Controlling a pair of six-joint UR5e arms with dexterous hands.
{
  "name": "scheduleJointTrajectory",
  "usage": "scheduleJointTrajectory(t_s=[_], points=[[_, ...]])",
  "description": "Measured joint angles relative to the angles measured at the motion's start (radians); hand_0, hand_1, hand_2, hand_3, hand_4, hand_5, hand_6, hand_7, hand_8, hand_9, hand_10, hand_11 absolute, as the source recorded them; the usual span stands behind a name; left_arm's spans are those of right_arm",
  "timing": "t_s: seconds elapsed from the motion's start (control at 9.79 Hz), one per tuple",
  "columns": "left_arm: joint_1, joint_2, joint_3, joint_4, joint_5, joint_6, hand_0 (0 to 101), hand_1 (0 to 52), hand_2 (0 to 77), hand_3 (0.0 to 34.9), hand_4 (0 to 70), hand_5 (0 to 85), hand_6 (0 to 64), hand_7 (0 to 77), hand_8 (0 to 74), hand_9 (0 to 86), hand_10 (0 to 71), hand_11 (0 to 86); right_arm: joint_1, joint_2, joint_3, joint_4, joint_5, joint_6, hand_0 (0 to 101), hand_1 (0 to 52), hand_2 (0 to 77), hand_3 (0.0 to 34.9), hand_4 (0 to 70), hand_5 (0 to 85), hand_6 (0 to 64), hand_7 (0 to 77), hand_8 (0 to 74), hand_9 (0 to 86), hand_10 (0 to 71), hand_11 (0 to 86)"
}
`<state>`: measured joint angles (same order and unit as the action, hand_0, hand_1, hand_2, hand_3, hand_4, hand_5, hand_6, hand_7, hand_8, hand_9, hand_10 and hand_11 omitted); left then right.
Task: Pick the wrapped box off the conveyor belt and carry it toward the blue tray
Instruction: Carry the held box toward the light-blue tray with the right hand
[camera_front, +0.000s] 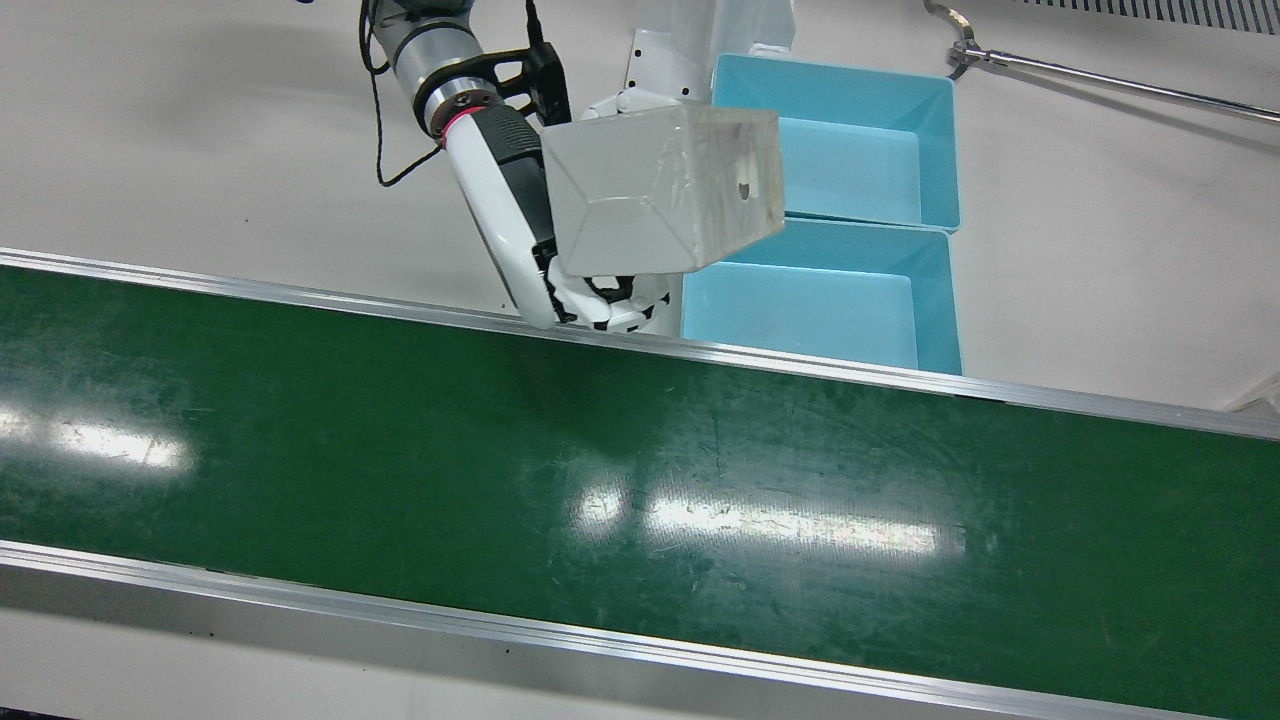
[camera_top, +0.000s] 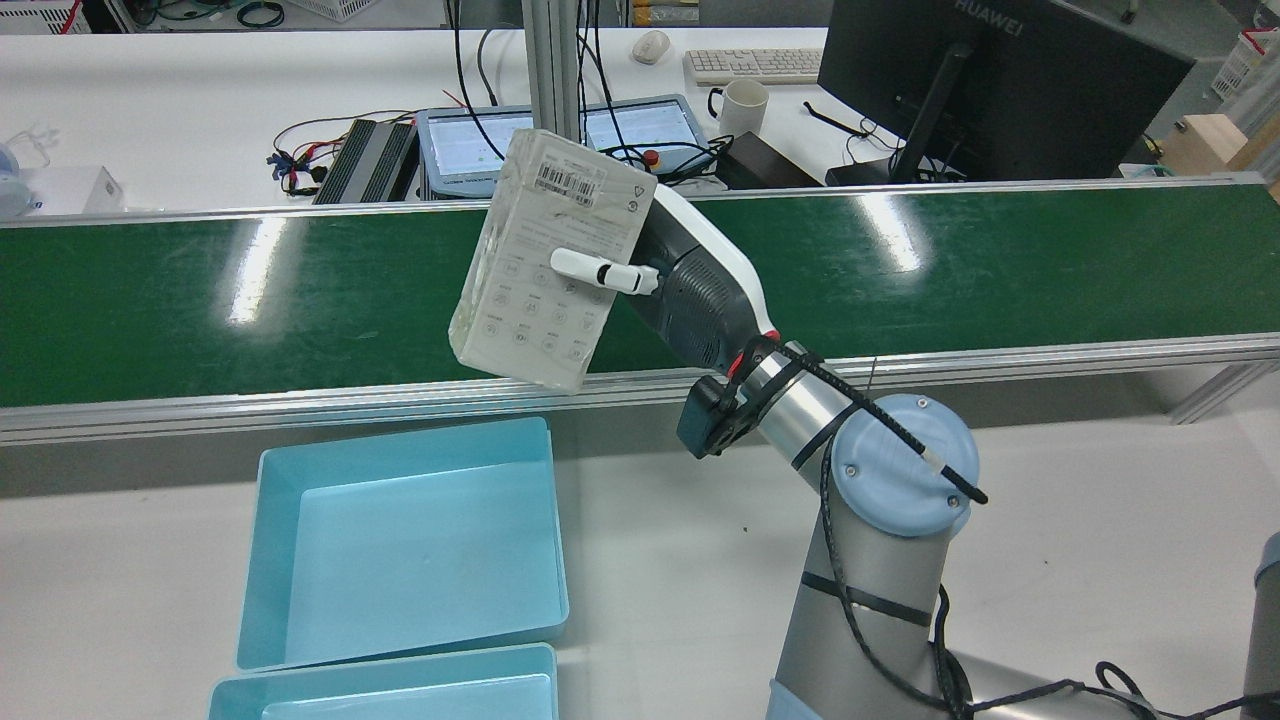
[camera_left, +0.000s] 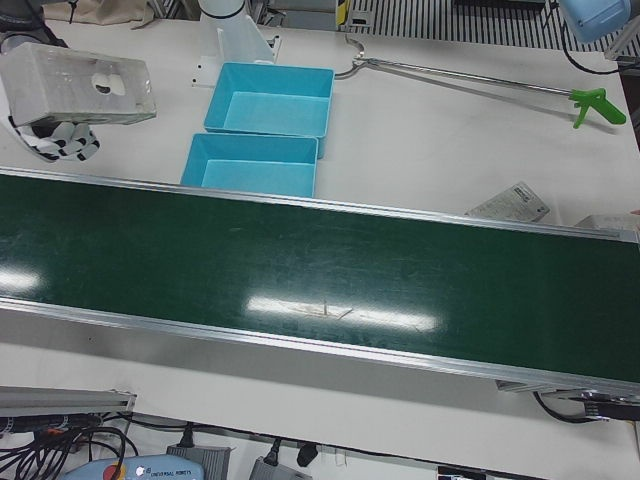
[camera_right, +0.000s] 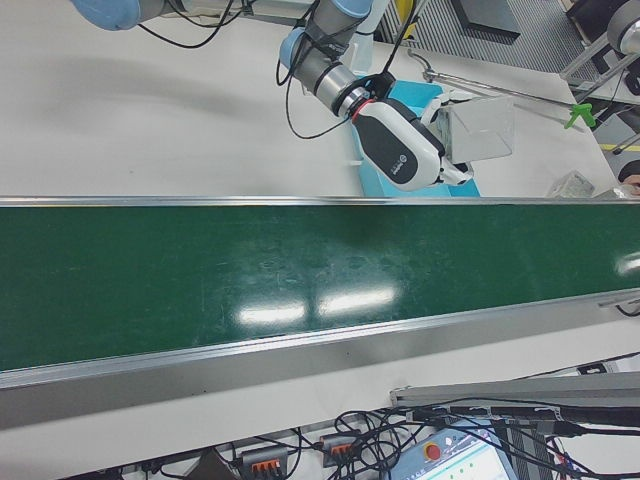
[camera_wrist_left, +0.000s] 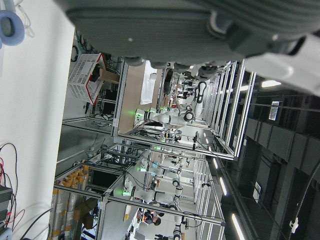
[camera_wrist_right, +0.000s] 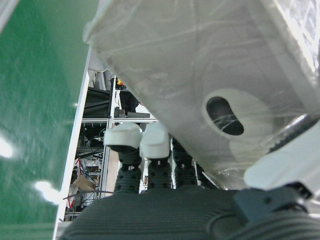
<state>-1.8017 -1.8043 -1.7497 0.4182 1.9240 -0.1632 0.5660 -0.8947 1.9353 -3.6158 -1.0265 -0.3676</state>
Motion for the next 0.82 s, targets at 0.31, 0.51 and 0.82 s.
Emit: scheduleJointTrajectory(t_s=[0.31, 0.51, 0.82], points=[[0.000, 0.000, 0.000, 0.000, 0.000, 0.000, 0, 0.0, 0.5, 0.0, 0.0, 1.1, 0.0, 0.5, 0.5, 0.0, 0.5, 0.5, -0.125, 0.027, -0.004, 0.003, 0.070, -0.077, 40, 0.5, 36.0, 0.0, 10.4, 69.8, 35.5, 63.8, 58.4, 70.9, 44.2, 63.8], [0.000, 0.000, 0.000, 0.000, 0.000, 0.000, 0, 0.0, 0.5, 0.0, 0.0, 1.1, 0.5, 0.5, 0.5, 0.5, 0.0, 0.5, -0.148, 0.029, -0.021, 0.004, 0.063, -0.090, 42, 0.5, 36.0, 0.0, 14.7, 56.2, 32.2, 62.7, 42.5, 61.6, 34.9, 55.6], [0.000, 0.000, 0.000, 0.000, 0.000, 0.000, 0, 0.0, 0.5, 0.0, 0.0, 1.1, 0.5, 0.5, 0.5, 0.0, 0.5, 0.5, -0.152, 0.027, -0.034, 0.005, 0.026, -0.069, 47, 9.8, 26.7, 0.0, 4.4, 32.7, 18.5, 49.1, 20.2, 37.6, 0.0, 27.8]])
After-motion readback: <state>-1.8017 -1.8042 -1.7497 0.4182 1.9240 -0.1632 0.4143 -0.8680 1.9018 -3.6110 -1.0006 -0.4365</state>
